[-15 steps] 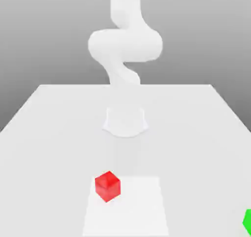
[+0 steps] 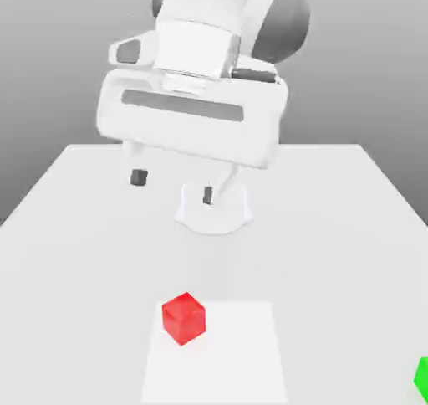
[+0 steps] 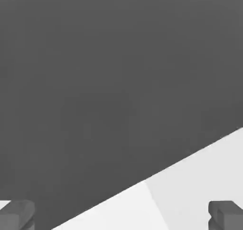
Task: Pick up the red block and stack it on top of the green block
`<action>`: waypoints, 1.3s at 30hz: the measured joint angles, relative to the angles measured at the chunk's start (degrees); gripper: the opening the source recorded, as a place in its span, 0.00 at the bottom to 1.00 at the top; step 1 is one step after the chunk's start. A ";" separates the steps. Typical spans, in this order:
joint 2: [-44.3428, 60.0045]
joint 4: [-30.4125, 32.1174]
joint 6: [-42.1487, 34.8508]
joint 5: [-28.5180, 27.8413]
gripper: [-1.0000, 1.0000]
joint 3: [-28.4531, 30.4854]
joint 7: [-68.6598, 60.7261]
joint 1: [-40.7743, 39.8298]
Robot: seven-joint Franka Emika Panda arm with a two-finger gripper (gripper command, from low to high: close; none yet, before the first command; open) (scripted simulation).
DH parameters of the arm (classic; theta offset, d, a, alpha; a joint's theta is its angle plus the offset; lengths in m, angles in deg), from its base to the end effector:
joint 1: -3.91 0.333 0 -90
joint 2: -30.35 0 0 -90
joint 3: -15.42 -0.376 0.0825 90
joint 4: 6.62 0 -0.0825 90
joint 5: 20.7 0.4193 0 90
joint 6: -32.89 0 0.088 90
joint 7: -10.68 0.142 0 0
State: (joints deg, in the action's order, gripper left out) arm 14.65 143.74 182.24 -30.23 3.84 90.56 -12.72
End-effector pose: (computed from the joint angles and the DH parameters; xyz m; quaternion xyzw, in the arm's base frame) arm 0.4533 -0.0412 0.3637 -0.7724 0.6183 -0.1450 0.0124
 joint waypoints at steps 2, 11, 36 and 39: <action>3.22 2.12 2.06 0.06 0.50 -0.01 3.00 -0.95; 14.78 10.48 11.15 9.14 0.50 0.69 8.83 -1.63; 26.59 8.86 21.24 2.79 0.00 5.15 14.18 1.17; 23.51 9.09 18.67 5.16 0.00 3.95 12.54 0.57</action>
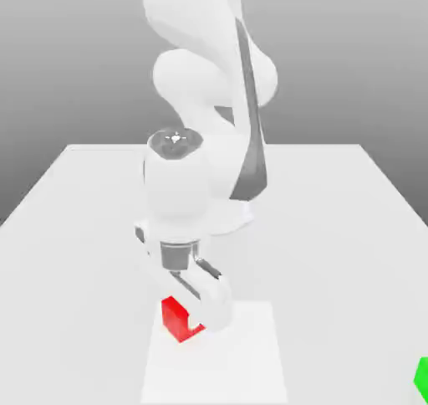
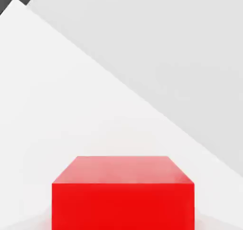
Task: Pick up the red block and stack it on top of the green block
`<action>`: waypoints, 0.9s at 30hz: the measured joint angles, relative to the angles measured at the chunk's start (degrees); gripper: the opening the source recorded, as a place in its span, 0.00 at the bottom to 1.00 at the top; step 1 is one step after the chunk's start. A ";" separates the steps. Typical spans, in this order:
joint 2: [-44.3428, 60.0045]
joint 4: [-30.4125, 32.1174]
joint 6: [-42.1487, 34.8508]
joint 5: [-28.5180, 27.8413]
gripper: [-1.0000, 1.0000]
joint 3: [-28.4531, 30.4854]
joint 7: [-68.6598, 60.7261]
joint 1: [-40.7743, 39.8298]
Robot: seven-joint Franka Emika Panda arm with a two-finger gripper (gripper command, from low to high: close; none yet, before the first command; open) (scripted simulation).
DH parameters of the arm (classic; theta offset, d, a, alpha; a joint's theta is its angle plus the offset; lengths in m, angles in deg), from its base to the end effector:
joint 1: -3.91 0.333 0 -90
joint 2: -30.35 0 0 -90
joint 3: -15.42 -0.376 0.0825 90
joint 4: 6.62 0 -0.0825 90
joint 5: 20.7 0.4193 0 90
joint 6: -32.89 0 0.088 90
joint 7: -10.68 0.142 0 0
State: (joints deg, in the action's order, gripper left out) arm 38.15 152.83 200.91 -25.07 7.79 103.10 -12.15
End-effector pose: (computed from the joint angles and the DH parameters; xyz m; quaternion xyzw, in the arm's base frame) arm 0.3925 -0.0512 0.1633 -0.6648 0.7470 -0.0051 0.0057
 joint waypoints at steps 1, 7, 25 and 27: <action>-1.00 0.11 -0.85 0.72 0.00 -0.38 -0.50 -0.21; -6.43 1.14 -5.47 3.85 0.00 -1.22 -2.95 -0.25; 4.64 -24.09 -21.51 1.34 0.00 -13.78 8.49 16.40; 6.77 -27.58 -23.02 -0.86 0.00 -14.17 11.54 19.37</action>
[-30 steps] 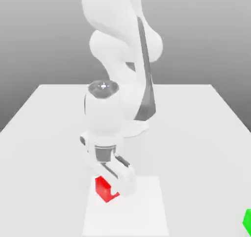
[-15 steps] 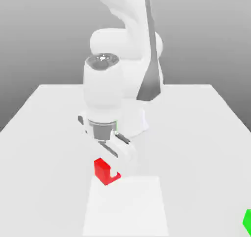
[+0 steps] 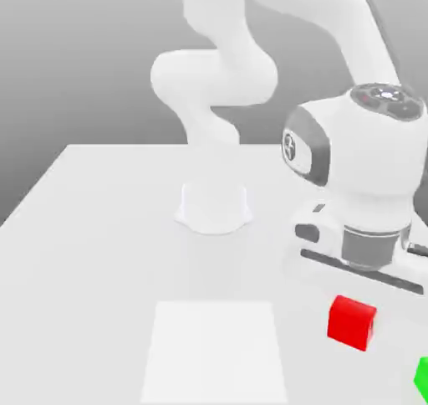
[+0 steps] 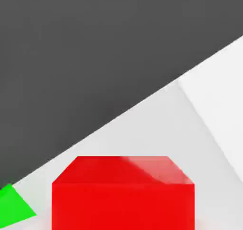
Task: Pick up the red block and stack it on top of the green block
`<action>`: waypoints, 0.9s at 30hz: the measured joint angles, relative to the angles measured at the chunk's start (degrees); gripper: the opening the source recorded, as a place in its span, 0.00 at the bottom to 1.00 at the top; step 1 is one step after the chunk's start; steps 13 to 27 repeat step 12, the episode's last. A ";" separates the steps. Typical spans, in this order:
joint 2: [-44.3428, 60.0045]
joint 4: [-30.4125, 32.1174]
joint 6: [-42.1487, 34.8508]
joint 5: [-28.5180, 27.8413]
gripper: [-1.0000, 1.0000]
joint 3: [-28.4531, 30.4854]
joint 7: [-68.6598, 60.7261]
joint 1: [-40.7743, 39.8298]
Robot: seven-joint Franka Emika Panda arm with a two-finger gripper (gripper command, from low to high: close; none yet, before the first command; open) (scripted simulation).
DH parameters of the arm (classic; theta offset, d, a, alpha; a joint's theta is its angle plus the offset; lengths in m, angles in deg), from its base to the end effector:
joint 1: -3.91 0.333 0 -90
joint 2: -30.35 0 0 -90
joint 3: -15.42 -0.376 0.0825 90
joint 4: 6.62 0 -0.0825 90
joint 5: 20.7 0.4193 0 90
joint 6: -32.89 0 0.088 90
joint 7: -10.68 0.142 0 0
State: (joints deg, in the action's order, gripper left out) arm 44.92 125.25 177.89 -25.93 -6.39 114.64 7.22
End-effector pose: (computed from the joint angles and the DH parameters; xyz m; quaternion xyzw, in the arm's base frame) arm 0.5074 0.2399 0.2384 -0.7923 0.6098 0.0196 0.0072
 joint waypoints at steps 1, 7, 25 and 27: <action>1.10 -1.75 -0.75 -1.23 0.00 -0.24 1.63 1.41; 9.61 -9.58 -0.52 -8.67 0.00 1.36 10.30 9.59; 13.22 -10.09 2.41 -10.80 1.00 2.99 11.88 11.10; 13.22 -10.09 2.41 -10.80 1.00 2.99 11.88 11.10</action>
